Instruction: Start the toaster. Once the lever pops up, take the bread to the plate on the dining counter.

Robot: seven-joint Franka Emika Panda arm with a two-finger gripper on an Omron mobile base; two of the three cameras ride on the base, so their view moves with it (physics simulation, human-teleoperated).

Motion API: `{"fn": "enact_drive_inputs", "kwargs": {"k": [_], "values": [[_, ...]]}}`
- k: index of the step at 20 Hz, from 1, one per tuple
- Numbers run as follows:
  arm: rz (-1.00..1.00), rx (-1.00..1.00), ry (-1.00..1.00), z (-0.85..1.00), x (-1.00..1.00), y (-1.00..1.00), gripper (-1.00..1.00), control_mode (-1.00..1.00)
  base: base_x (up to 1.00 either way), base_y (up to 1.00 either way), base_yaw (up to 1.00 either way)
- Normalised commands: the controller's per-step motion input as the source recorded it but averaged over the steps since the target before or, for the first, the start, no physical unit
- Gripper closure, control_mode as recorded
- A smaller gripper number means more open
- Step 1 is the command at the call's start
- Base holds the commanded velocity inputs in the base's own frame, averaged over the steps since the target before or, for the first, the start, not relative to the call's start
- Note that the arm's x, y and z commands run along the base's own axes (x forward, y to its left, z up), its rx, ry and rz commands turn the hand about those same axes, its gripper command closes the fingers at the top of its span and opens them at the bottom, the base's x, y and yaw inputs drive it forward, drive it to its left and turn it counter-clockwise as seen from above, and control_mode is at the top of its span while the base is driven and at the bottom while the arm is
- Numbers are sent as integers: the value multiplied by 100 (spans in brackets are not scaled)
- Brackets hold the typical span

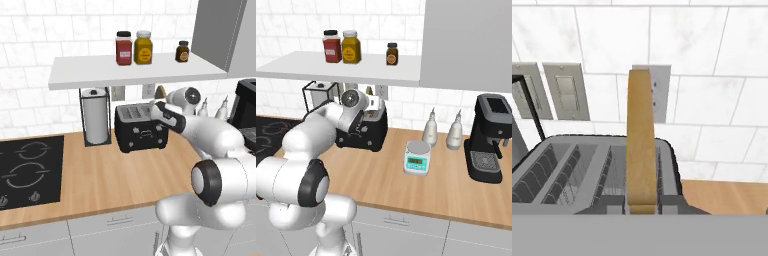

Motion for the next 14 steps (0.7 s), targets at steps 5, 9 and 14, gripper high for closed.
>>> {"fn": "enact_drive_inputs", "kwargs": {"k": [5, 9, 14], "values": [[0, 2, 6, 21, -57, 0, 100, -100, 0, 0, 0], [0, 1, 2, 19, -80, 2, 100, -100, 0, 0, 0], [0, 4, 0, 28, -100, 14, 100, -100, 0, 0, 0]]}}
